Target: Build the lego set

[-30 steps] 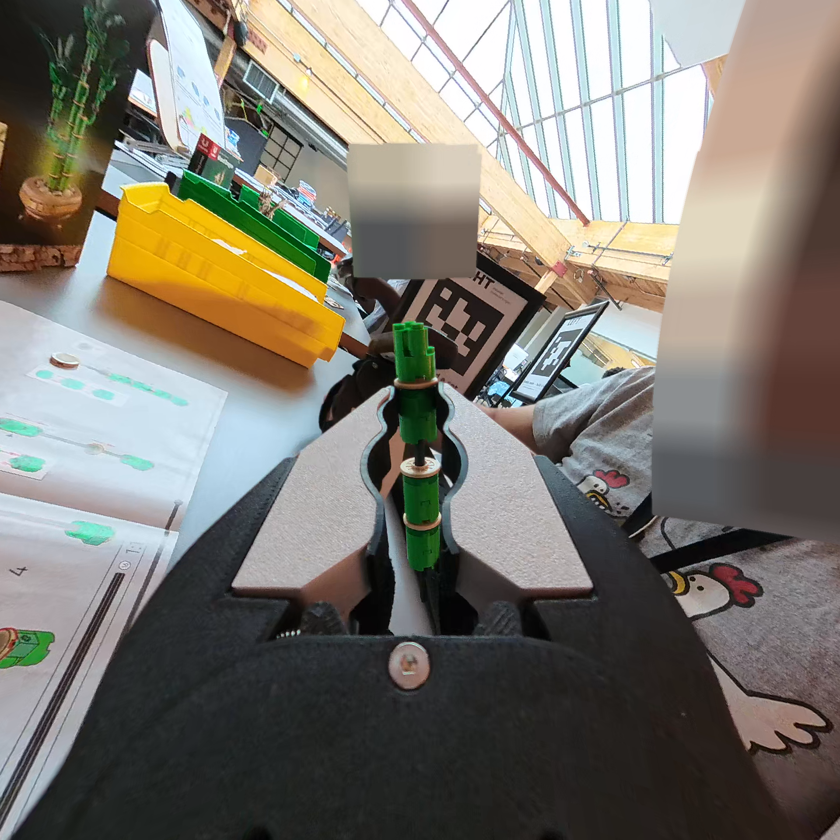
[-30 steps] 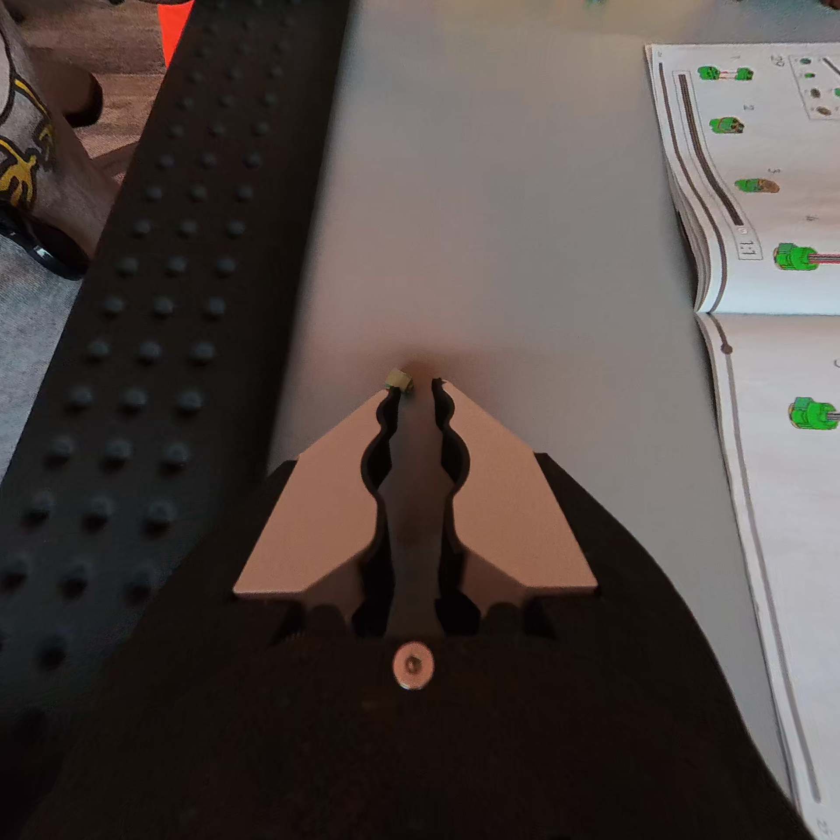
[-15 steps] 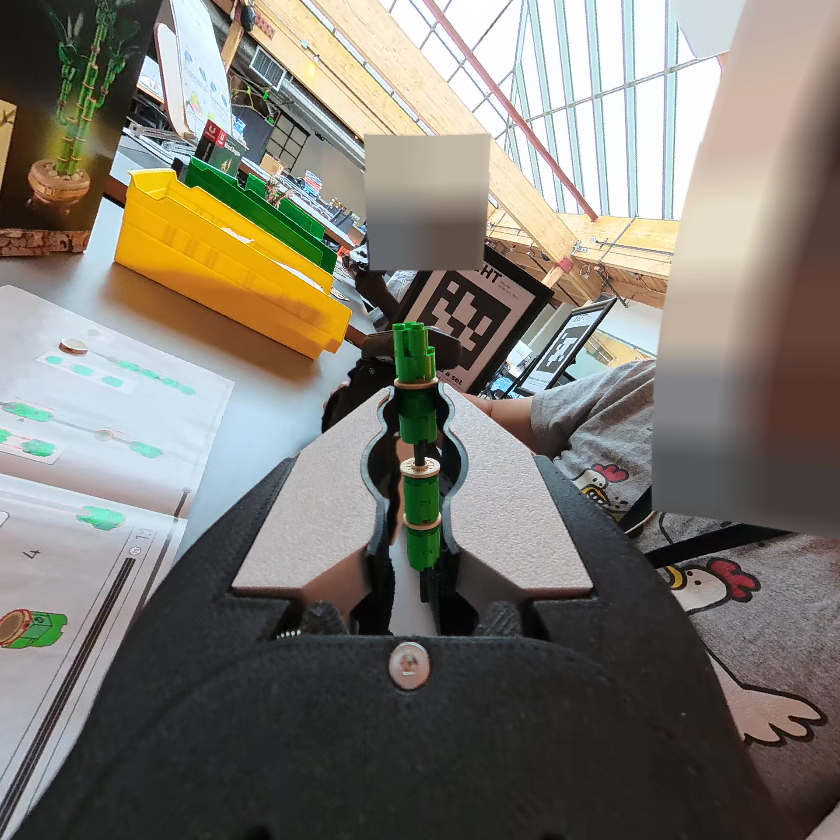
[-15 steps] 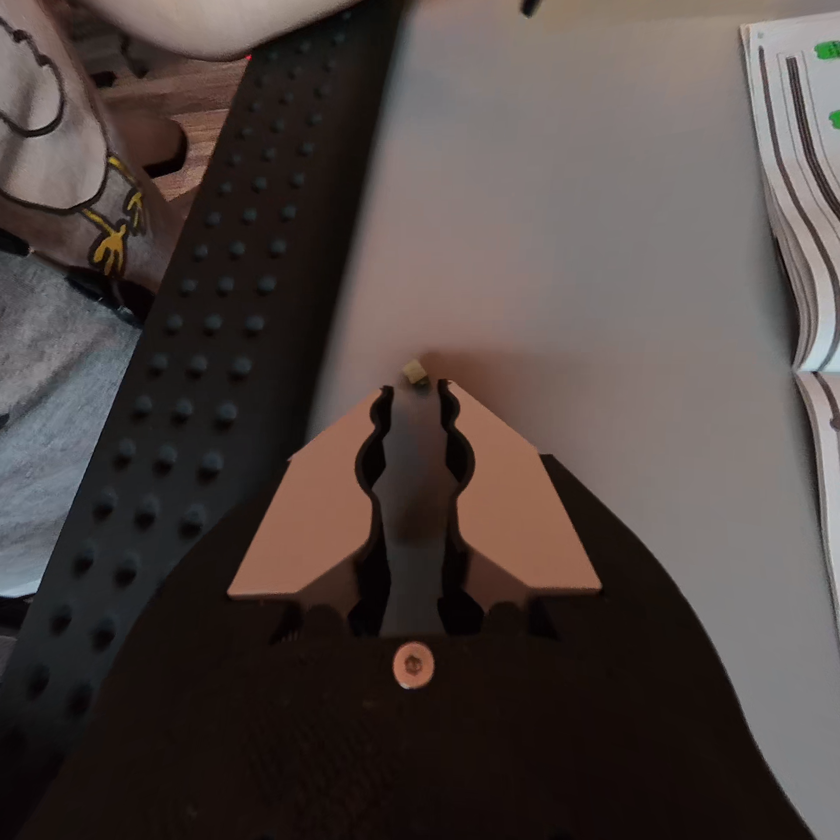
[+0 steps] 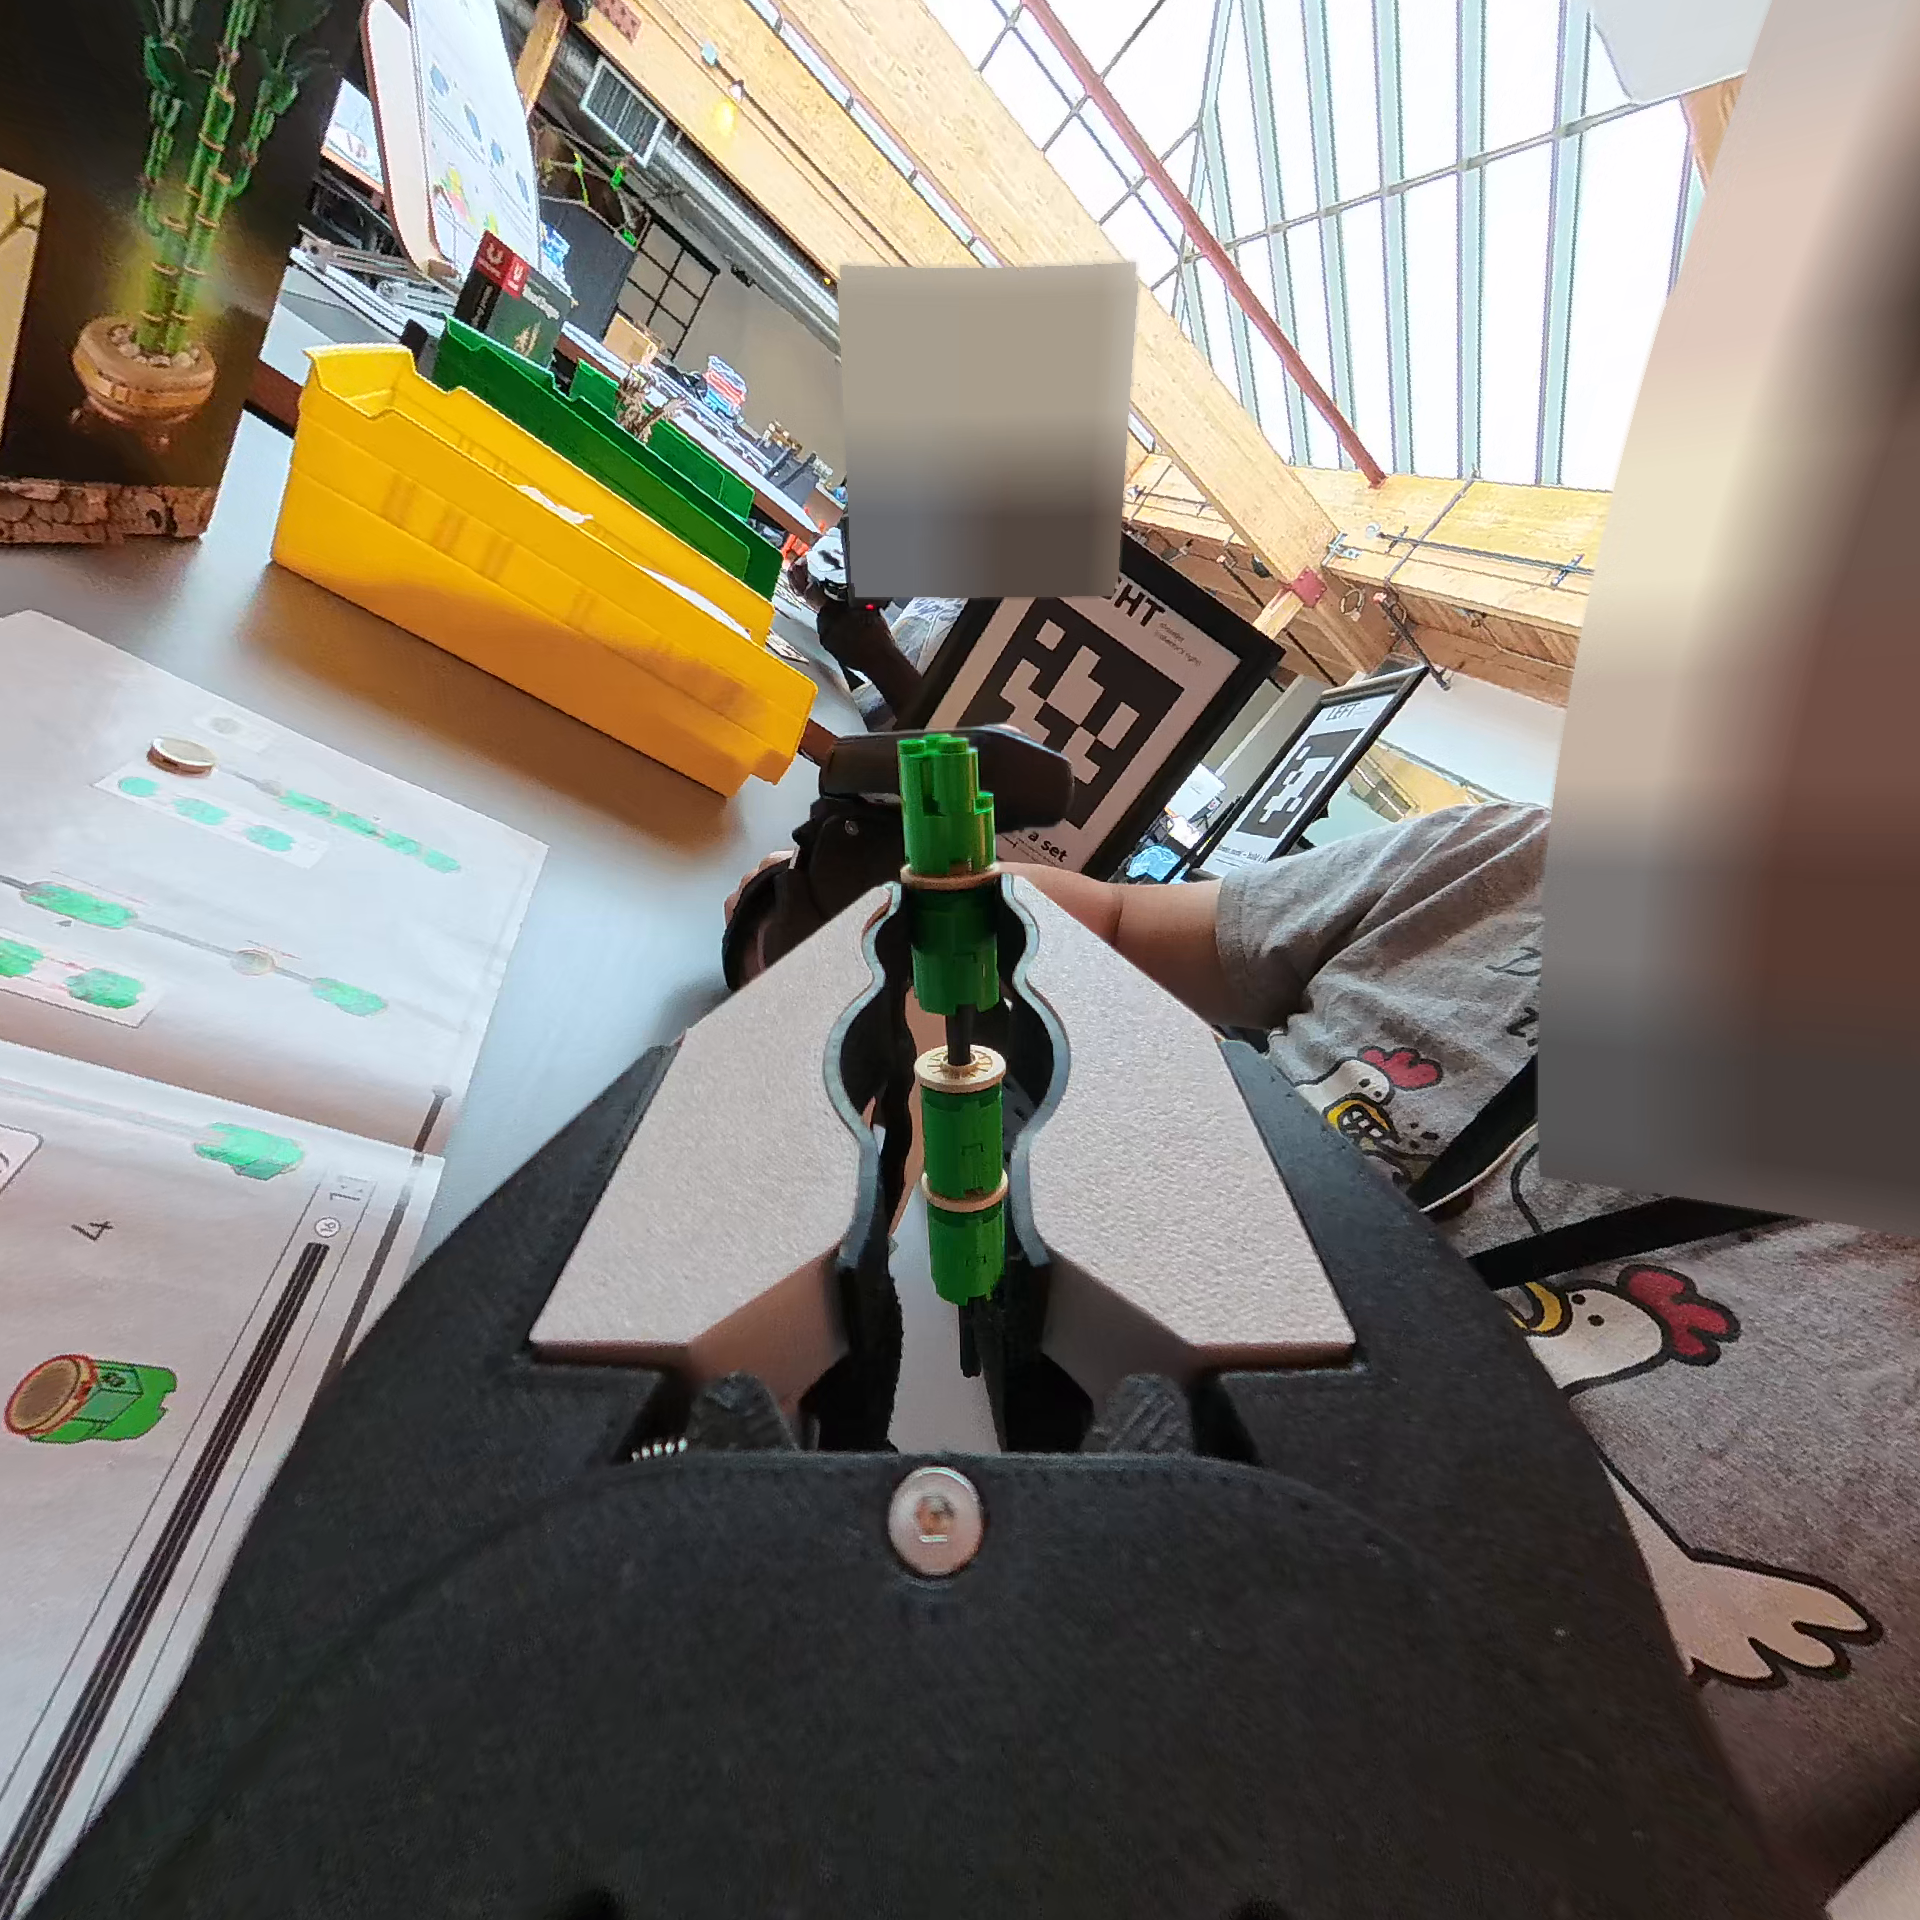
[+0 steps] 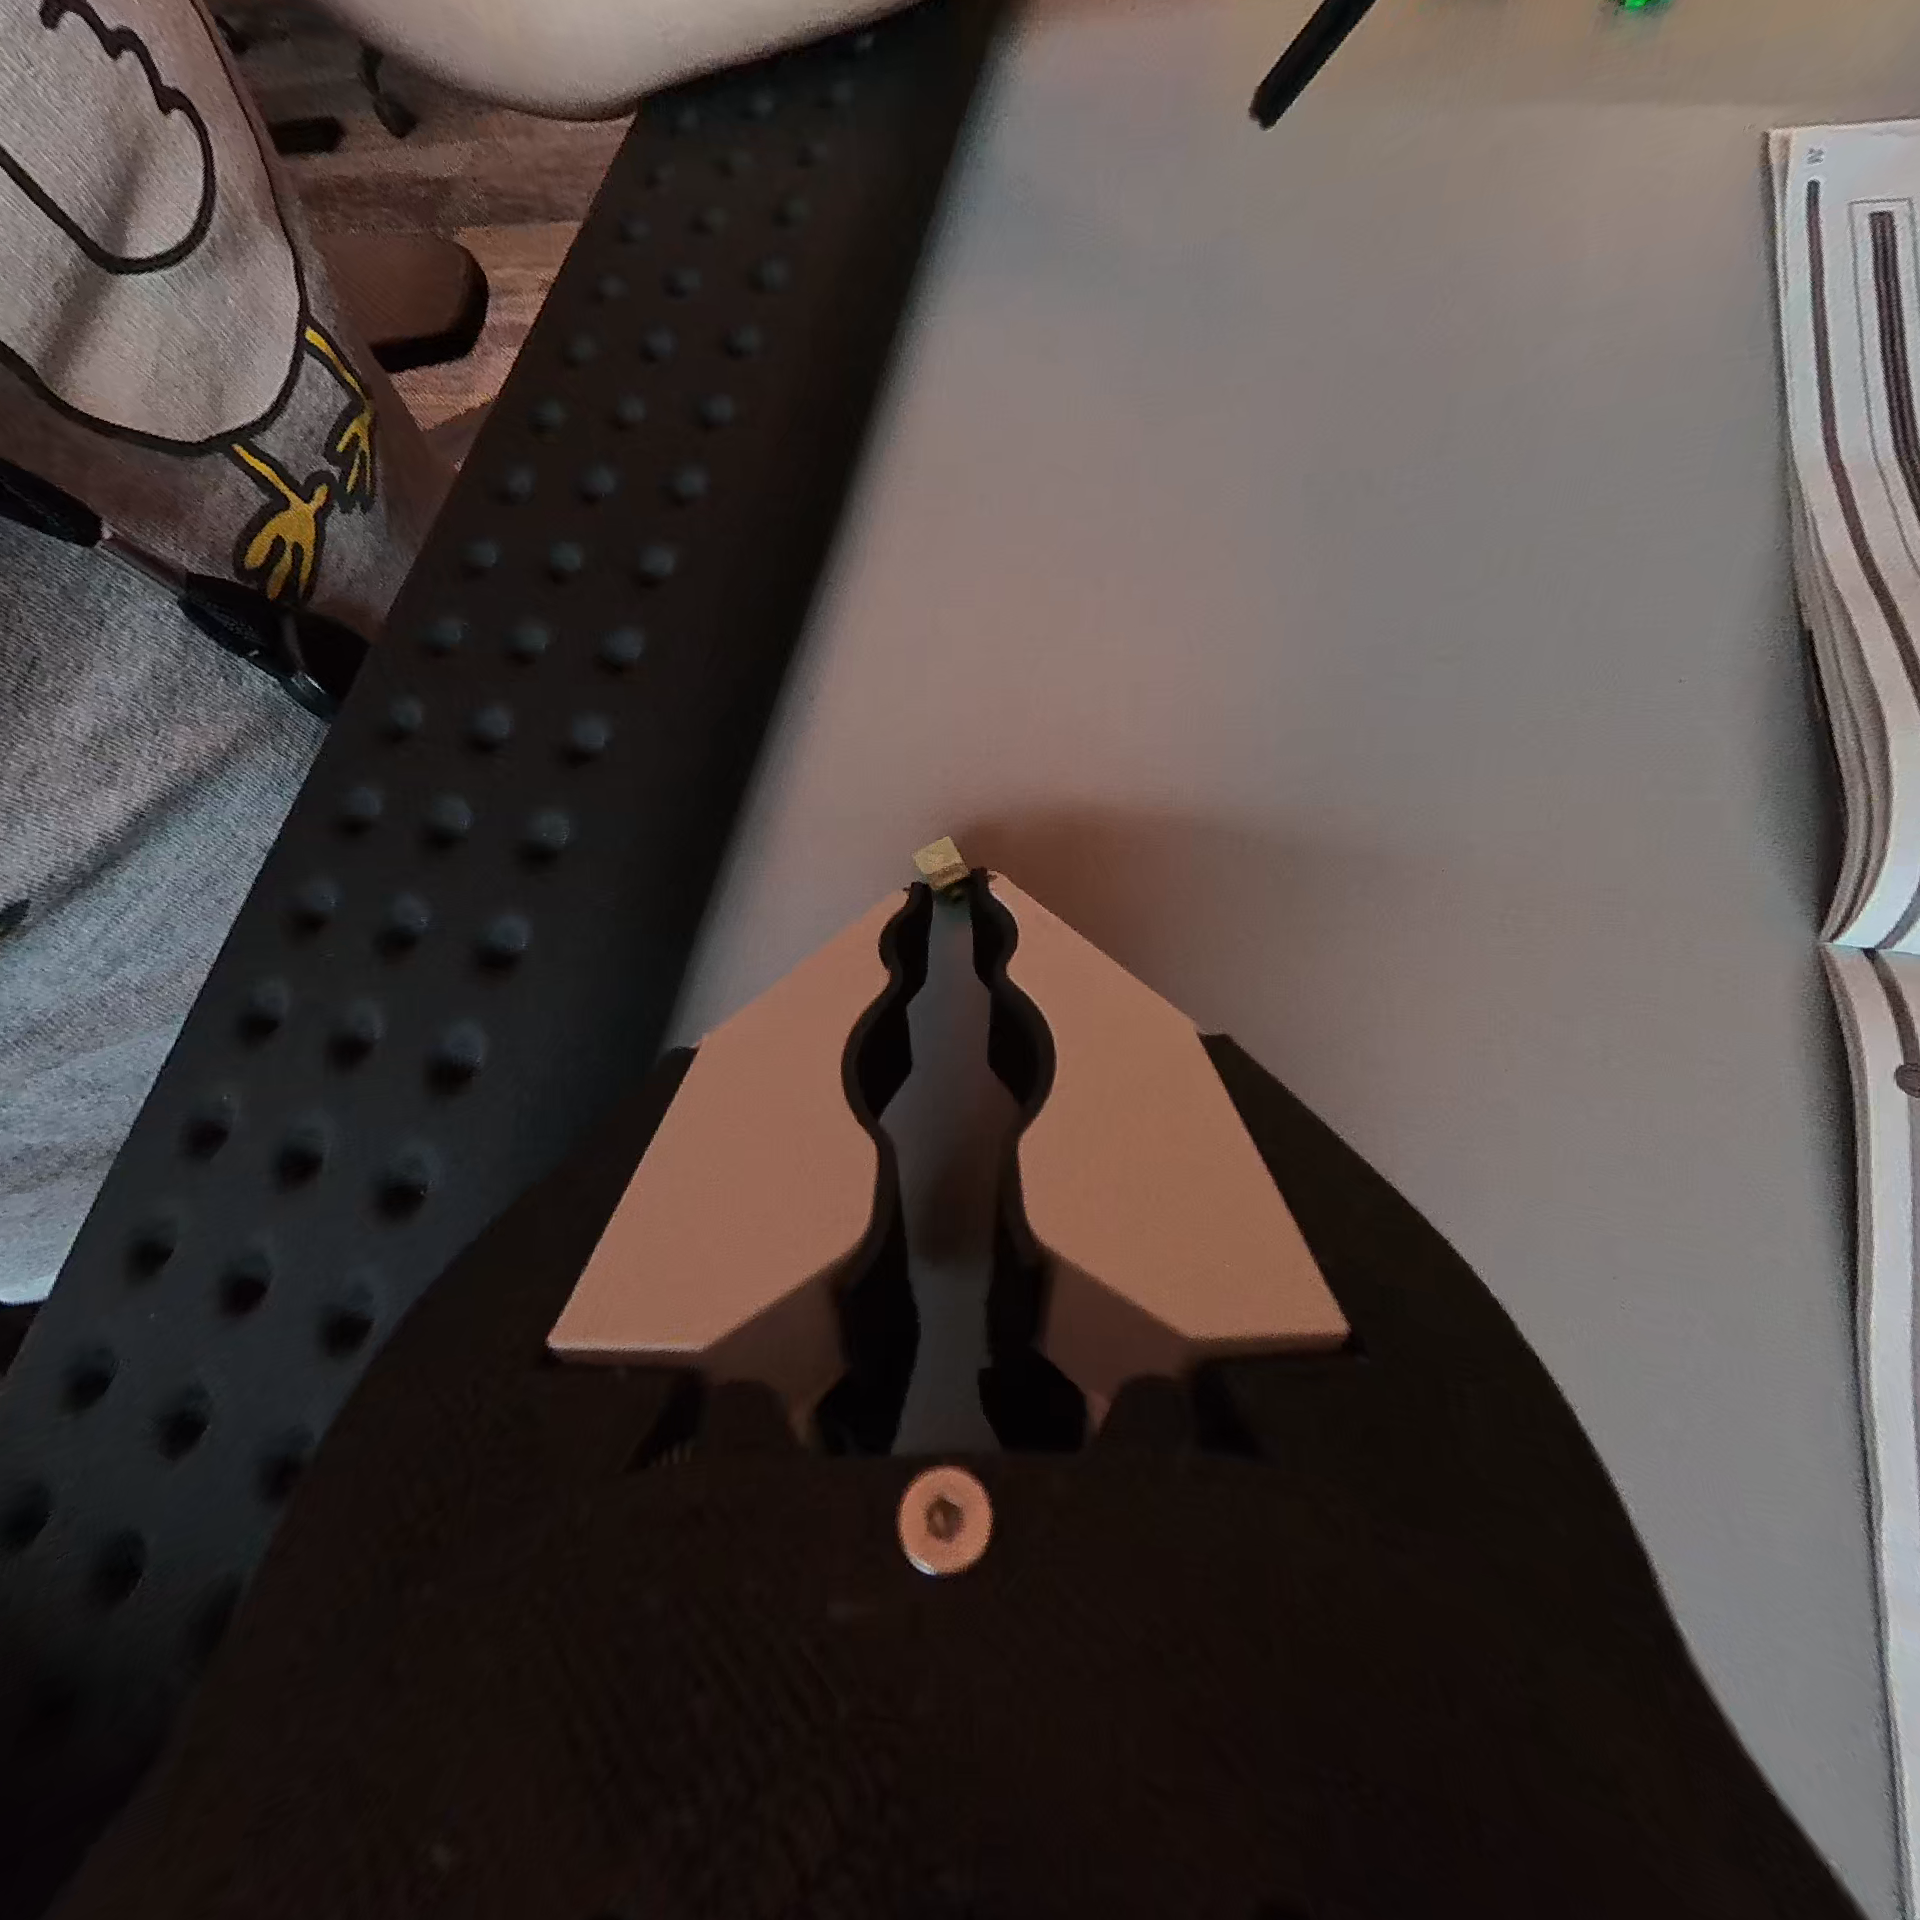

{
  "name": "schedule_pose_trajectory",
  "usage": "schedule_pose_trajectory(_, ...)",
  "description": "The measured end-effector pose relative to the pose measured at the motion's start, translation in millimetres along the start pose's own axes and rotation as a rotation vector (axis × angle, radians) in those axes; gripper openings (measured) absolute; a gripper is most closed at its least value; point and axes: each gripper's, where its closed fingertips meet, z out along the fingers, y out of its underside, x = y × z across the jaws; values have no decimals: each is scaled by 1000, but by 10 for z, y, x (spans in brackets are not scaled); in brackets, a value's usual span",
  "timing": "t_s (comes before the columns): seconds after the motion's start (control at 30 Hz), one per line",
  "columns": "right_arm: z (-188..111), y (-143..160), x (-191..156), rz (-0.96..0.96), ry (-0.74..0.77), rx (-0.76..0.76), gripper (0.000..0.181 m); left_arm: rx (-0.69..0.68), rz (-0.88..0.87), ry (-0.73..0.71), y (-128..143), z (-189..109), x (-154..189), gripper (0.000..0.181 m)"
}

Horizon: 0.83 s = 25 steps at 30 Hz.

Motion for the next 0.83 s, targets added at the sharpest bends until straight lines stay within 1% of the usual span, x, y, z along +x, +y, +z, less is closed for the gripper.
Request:
schedule_pose_trajectory(0.1,-51,-81,50,97,-8,66,6,-14,-6,-5,24,11,-6,11)
schedule_pose_trajectory(0.17,-123,-157,43,206,-66,124,6,-21,-6,-13,35,24,-17,11)
schedule_pose_trajectory(0.23,-235,-247,64,270,-93,185,6,-33,-15,-26,59,54,-47,11)
schedule_pose_trajectory(0.33,-526,-464,130,219,-36,262,5,-54,-38,-22,111,144,-59,12)
schedule_pose_trajectory(0.4,-823,-734,203,120,55,257,5,-65,-56,7,138,223,-18,11)
schedule_pose_trajectory(0.47,-1130,-1098,261,-29,155,204,5,-75,-65,30,161,295,25,12)
schedule_pose_trajectory(0.5,-1249,-1263,289,-109,201,149,6,-80,-71,35,173,325,37,12)
schedule_pose_trajectory(0.57,-1387,-1501,319,-237,247,12,6,-86,-93,41,193,372,57,12)
schedule_pose_trajectory(0.6,-1409,-1556,344,-279,253,-64,6,-88,-106,45,202,388,69,12)
schedule_pose_trajectory(0.7,-1348,-1542,445,-300,235,-262,6,-93,-131,33,217,415,68,12)
schedule_pose_trajectory(0.77,-1260,-1427,503,-273,211,-371,6,-100,-132,21,224,417,62,12)
schedule_pose_trajectory(0.83,-1195,-1326,564,-275,215,-444,6,-106,-139,12,232,412,50,13)
